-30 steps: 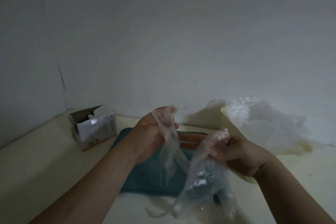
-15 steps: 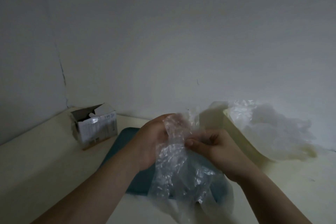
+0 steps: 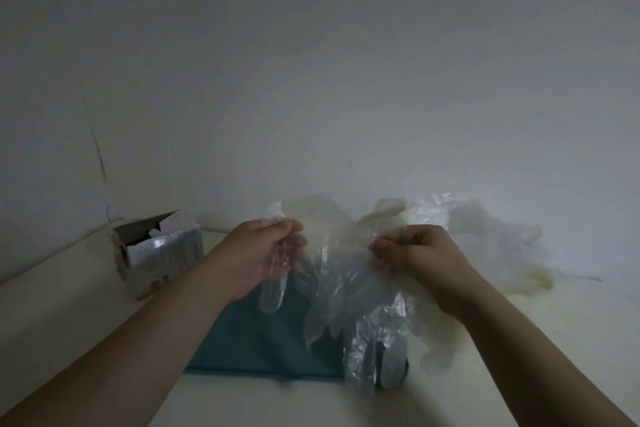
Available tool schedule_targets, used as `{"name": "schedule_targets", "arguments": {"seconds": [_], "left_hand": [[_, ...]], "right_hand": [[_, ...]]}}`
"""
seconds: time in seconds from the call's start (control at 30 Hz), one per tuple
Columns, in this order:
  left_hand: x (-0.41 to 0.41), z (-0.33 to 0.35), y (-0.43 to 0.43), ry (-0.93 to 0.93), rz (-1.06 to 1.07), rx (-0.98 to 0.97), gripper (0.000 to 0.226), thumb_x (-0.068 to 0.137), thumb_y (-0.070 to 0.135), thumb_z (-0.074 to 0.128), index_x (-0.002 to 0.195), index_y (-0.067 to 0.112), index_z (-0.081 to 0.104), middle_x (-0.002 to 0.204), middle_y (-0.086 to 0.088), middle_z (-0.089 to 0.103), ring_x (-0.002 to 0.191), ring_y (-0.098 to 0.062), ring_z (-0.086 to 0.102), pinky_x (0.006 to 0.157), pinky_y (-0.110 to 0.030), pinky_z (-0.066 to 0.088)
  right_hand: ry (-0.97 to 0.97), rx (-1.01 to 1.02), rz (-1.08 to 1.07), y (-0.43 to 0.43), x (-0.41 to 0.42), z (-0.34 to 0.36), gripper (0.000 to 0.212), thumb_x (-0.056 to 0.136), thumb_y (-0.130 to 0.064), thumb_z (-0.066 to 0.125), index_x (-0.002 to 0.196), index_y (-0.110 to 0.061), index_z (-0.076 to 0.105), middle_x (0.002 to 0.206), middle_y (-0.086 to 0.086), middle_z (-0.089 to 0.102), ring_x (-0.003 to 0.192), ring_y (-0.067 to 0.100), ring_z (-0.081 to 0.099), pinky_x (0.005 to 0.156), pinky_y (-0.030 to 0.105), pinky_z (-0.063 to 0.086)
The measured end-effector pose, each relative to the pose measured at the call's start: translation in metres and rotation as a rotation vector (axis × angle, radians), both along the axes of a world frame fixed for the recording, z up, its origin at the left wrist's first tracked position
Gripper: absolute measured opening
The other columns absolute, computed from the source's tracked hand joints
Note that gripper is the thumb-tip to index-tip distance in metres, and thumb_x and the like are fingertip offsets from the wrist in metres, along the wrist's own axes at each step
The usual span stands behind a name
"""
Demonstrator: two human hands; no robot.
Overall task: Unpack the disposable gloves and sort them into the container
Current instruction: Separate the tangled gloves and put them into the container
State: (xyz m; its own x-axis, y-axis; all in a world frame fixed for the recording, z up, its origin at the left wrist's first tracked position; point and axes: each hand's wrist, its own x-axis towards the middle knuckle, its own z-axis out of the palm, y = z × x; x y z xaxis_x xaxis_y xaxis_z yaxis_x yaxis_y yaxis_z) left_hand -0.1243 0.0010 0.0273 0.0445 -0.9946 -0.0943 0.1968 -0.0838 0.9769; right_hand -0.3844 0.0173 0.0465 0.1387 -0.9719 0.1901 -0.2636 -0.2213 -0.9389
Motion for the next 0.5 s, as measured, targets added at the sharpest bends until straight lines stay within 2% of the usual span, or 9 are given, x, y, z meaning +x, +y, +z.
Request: {"name": "schedule_targets", "arguments": {"seconds": [0.03, 0.1, 0.13, 0.27, 0.4, 0.5], "left_hand": [[0.000, 0.000, -0.003, -0.024, 0.052, 0.005, 0.018, 0.107, 0.009, 0.054, 0.112, -0.001, 0.068, 0.083, -0.013, 0.071, 0.058, -0.019, 0.067, 0.049, -0.026, 0.054], [-0.002, -0.002, -0.007, -0.123, 0.160, -0.001, 0.017, 0.105, 0.007, 0.057, 0.108, -0.005, 0.069, 0.070, -0.011, 0.068, 0.049, -0.018, 0.060, 0.045, -0.027, 0.050], [-0.003, -0.003, -0.009, -0.170, 0.205, -0.013, 0.016, 0.104, 0.007, 0.059, 0.105, -0.006, 0.069, 0.065, -0.009, 0.068, 0.047, -0.018, 0.058, 0.044, -0.026, 0.048], [-0.007, 0.003, -0.005, -0.229, 0.291, -0.028, 0.011, 0.100, 0.006, 0.064, 0.099, -0.004, 0.070, 0.064, -0.010, 0.071, 0.046, -0.021, 0.058, 0.043, -0.026, 0.046], [-0.013, 0.015, -0.005, -0.295, 0.205, -0.059, 0.009, 0.099, 0.009, 0.065, 0.099, 0.003, 0.071, 0.087, -0.018, 0.079, 0.065, -0.028, 0.073, 0.056, -0.032, 0.057], [-0.032, 0.023, -0.007, -0.427, 0.089, -0.129, 0.013, 0.099, 0.014, 0.066, 0.095, 0.012, 0.078, 0.093, -0.006, 0.080, 0.084, -0.020, 0.075, 0.072, -0.026, 0.059]], "right_hand": [[0.037, -0.025, -0.030, 0.000, -0.004, -0.002, 0.019, 0.095, -0.014, 0.071, 0.081, -0.007, 0.081, 0.076, 0.014, 0.077, 0.072, 0.031, 0.075, 0.072, 0.047, 0.063], [0.127, -0.096, -0.089, 0.003, -0.009, -0.003, 0.022, 0.098, -0.018, 0.068, 0.079, -0.015, 0.080, 0.070, 0.001, 0.076, 0.064, 0.014, 0.072, 0.063, 0.034, 0.059], [0.160, -0.122, -0.103, 0.005, -0.011, -0.001, 0.024, 0.098, -0.019, 0.067, 0.078, -0.017, 0.078, 0.067, -0.001, 0.074, 0.060, 0.011, 0.068, 0.061, 0.029, 0.056], [0.134, -0.103, -0.020, 0.017, -0.014, 0.013, 0.025, 0.098, -0.021, 0.069, 0.081, -0.003, 0.075, 0.065, 0.016, 0.069, 0.051, 0.018, 0.059, 0.051, 0.033, 0.052], [0.084, -0.090, 0.039, 0.020, -0.022, 0.037, 0.017, 0.099, -0.030, 0.068, 0.095, -0.017, 0.079, 0.060, 0.007, 0.064, 0.043, 0.016, 0.045, 0.041, 0.026, 0.038], [0.192, -0.132, -0.043, 0.000, -0.047, 0.050, 0.016, 0.098, -0.036, 0.068, 0.102, -0.023, 0.076, 0.058, 0.005, 0.065, 0.042, 0.015, 0.038, 0.039, 0.022, 0.031]]}}
